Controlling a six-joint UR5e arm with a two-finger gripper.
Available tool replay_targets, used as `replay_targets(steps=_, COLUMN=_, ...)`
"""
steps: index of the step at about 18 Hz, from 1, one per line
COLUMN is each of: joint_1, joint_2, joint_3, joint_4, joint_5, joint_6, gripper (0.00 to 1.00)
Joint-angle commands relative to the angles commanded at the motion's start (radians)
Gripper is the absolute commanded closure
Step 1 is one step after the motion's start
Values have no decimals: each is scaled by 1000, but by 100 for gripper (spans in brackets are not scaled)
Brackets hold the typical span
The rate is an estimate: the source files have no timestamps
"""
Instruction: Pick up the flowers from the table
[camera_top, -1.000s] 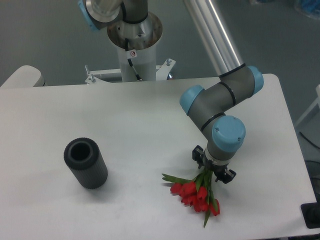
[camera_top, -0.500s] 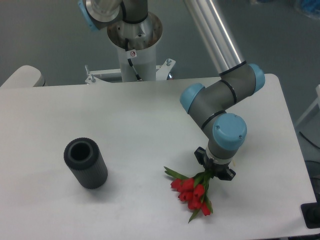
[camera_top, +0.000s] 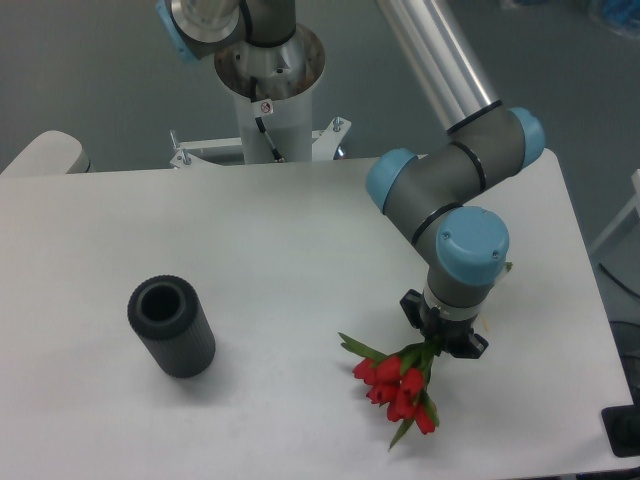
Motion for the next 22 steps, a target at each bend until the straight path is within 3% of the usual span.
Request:
replay_targets(steps=7, joint_1=-40, joint_2=23, joint_3=-11, joint_4=-2, joint_5=5, joint_6=44, gripper=82)
replay_targets(steps=13, joint_1=-120, joint_2=17, joint_3=-5, joint_4=2, joint_5=6, joint_6=55, gripper=81)
replay_targets(steps=22, joint_1=-110, joint_2=20, joint_3=-8, joint_4=-6, joint_5=12, joint_6=64, gripper=81)
